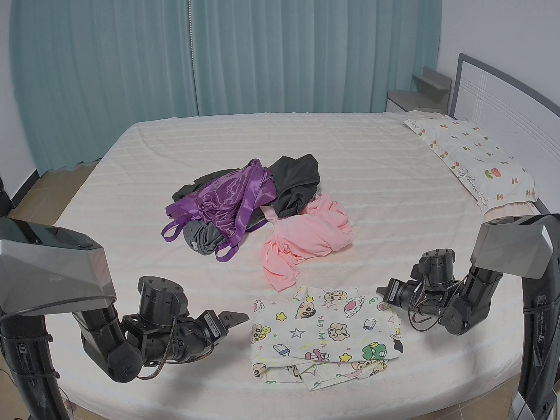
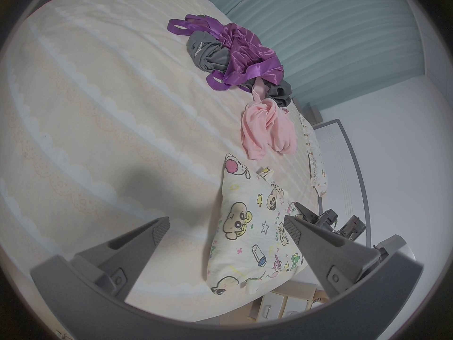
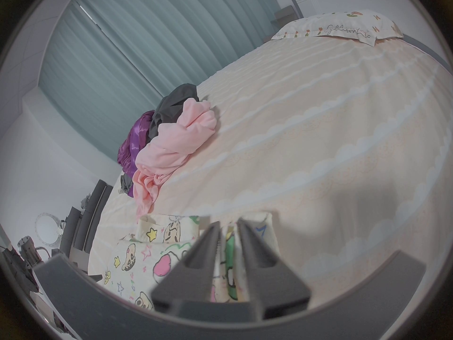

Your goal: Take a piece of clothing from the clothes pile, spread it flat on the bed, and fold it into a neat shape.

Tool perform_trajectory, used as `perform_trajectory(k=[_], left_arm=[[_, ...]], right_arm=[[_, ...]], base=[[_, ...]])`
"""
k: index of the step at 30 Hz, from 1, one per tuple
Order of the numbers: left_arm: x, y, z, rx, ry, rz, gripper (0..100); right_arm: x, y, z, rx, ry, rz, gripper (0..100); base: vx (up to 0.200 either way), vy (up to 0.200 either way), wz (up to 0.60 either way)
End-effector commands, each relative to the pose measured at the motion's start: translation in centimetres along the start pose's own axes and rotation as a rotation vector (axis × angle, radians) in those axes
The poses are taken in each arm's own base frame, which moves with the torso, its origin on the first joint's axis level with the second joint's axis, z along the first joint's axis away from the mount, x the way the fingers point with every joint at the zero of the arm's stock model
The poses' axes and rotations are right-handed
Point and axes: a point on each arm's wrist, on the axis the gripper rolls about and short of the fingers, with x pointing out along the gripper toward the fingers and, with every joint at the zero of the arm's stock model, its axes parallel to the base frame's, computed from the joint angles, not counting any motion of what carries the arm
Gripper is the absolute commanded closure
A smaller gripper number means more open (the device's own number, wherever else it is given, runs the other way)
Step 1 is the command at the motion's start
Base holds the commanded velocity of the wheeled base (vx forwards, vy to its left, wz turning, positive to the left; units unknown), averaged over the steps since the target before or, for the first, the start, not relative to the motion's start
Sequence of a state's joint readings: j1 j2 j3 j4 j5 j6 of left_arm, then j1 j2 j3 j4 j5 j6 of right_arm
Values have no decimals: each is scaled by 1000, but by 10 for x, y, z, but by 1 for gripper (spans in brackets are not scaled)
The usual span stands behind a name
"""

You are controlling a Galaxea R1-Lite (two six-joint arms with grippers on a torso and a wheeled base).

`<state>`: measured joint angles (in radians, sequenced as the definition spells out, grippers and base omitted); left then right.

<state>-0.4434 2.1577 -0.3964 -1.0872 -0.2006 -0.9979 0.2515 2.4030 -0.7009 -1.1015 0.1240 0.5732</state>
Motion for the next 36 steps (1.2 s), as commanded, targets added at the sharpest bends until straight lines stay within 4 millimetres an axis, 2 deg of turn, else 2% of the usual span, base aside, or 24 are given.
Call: perform_trajectory(k=[1,3,8,11,16,17,18,21,22,24,29,36], left_arm=[[0,0,0,-2,0,1,0],[0,0,0,-2,0,1,0],[0,-1,1,0,-8,-3,0],[-1,-5,5,7,-74,-15,0],[-8,-15,14,45,-261,-42,0],[-8,-15,14,45,-261,-42,0],[-11,-18,16,94,-320,-17,0],[-17,-22,20,144,-412,23,0],[-18,-23,21,145,-416,22,0],[-29,-30,26,162,-481,17,0],[-81,-48,38,254,-599,-19,0],[-148,-58,33,404,-791,79,0]], right_arm=[[-2,-1,0,2,3,-3,0],[-4,0,1,2,-3,-3,0],[-32,8,17,56,-60,19,0],[-44,11,20,61,-76,28,0],[-77,20,23,54,-133,67,0],[-77,20,23,54,-133,67,0],[-94,24,24,49,-169,77,0],[-113,27,25,45,-234,56,0],[-114,27,25,45,-237,54,0],[-133,29,25,40,-280,45,0],[-178,39,30,25,-364,92,0],[-230,34,13,-113,-458,31,0]], base=[[0,0,0],[0,0,0],[0,0,0],[0,0,0],[0,0,0],[0,0,0],[0,0,0],[0,0,0],[0,0,0],[0,0,0],[0,0,0],[0,0,0]])
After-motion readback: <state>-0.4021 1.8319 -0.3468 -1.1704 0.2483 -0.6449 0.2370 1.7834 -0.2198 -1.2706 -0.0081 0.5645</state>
